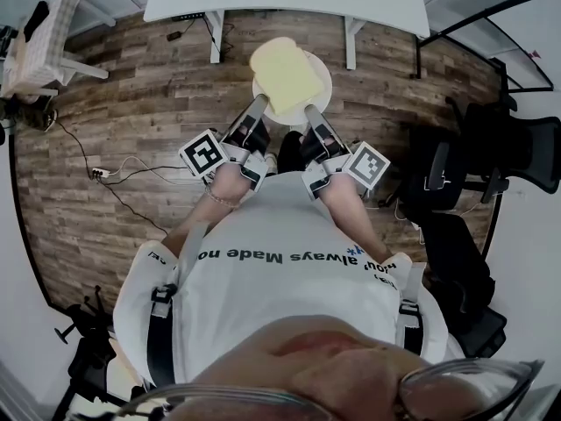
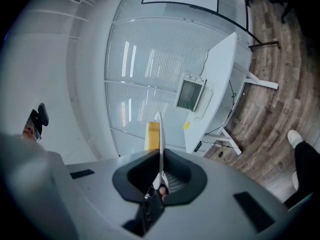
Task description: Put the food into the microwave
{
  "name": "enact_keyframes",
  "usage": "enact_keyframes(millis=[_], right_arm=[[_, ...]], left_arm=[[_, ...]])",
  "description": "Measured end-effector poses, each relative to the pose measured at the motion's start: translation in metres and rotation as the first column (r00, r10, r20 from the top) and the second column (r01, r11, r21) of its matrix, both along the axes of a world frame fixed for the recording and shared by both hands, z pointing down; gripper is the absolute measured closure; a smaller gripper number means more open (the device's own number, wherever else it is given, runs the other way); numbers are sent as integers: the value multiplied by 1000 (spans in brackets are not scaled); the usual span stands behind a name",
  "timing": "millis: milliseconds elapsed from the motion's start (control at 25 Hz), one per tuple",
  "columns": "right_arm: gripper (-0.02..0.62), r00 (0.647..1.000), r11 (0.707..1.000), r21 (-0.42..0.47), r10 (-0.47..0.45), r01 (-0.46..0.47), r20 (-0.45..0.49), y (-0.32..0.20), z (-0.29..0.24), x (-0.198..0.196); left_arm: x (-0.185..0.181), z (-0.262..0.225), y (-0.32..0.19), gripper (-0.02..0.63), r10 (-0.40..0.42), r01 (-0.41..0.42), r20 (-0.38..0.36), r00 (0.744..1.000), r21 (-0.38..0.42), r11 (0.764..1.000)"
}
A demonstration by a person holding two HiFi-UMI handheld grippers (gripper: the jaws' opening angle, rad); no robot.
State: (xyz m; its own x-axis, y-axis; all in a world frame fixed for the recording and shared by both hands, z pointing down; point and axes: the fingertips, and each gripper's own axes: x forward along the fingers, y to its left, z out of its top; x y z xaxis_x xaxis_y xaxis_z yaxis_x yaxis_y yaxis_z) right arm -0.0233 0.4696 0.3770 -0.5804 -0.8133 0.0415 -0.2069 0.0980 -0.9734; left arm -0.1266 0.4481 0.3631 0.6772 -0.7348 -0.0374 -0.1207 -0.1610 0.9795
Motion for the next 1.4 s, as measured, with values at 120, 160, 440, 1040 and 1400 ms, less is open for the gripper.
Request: enact_keyframes(millis=[120, 160, 440, 1040, 1400], right_arm=[[572, 1000, 1000, -1, -7, 7, -3, -22, 2, 8], [572, 1000, 1000, -3, -8, 8, -2, -30, 3, 10], [572, 1000, 1000, 4, -7, 7, 9, -89, 1, 38], [572, 1000, 1000, 2, -11, 11, 23, -191, -1, 98], [572, 999, 1000, 3, -27, 27, 22, -236, 5, 127]], left_arm=[[8, 2, -22, 588, -2, 2, 6, 1000, 2, 1000], [10, 2, -30, 588, -2, 2, 6, 1000, 2, 1000], [38, 0, -89, 588, -7, 7, 8, 1000, 0, 1000], [97, -4, -190, 588, -20, 20, 10, 1000, 3, 1000], [126, 1, -234, 588, -38, 38, 9, 999, -1, 999]])
